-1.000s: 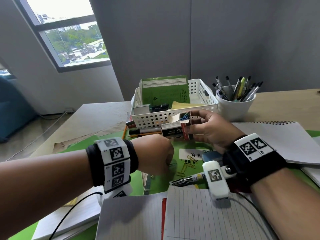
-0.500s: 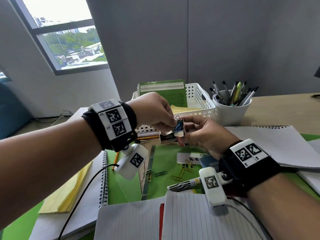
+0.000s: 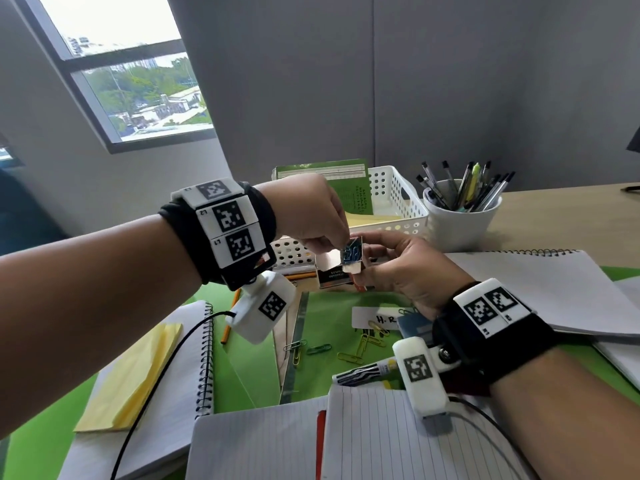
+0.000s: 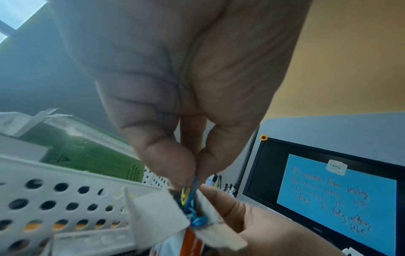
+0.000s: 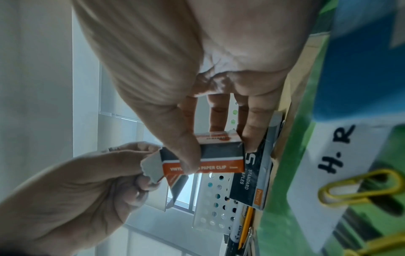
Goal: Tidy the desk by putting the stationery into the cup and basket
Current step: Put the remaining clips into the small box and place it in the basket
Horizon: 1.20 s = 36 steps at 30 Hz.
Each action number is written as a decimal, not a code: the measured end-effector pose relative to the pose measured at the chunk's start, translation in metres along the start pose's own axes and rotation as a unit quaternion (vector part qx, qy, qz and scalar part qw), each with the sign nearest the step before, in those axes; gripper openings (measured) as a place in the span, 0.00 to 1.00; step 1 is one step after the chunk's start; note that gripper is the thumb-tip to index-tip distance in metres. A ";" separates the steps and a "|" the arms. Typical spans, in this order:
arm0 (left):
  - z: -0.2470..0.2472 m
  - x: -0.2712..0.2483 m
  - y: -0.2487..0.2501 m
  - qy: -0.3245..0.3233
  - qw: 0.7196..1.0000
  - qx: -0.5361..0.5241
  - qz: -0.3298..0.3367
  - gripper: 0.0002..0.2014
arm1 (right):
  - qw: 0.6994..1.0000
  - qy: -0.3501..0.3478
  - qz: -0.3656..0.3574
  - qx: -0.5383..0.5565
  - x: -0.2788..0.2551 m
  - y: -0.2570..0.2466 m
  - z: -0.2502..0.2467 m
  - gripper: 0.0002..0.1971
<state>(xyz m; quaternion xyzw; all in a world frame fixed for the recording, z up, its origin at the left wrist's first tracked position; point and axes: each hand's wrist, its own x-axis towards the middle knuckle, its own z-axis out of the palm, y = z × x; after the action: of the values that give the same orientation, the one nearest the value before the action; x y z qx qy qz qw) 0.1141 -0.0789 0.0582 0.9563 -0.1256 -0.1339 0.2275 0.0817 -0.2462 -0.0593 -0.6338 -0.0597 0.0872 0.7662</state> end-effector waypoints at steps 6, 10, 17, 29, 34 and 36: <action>0.008 0.002 0.017 0.004 1.000 0.004 0.019 0.06 | 1.000 -0.006 -0.004 0.001 0.001 0.001 0.000 0.26; 0.015 0.005 0.019 0.019 0.999 0.008 0.035 0.10 | 1.000 -0.007 -0.004 0.017 -0.001 0.000 -0.001 0.24; 0.010 0.002 0.006 0.006 0.997 0.017 0.069 0.10 | 1.000 0.012 -0.009 0.028 -0.002 -0.003 -0.003 0.25; 0.011 -0.004 -0.011 0.008 0.997 -0.015 0.069 0.04 | 0.999 0.030 -0.012 0.026 -0.004 -0.005 0.001 0.26; 0.010 0.001 -0.016 -0.026 0.998 -0.047 0.019 0.11 | 1.000 0.019 -0.011 0.008 -0.008 -0.009 0.002 0.26; 0.008 0.000 -0.019 -0.039 0.997 -0.069 0.009 0.09 | 1.000 0.018 -0.008 0.002 -0.008 -0.009 0.001 0.25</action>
<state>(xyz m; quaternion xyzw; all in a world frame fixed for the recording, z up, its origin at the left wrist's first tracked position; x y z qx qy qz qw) 0.1152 -0.0657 0.0429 0.9313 -0.1336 -0.1770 0.2891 0.0745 -0.2481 -0.0502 -0.6331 -0.0507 0.0702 0.7692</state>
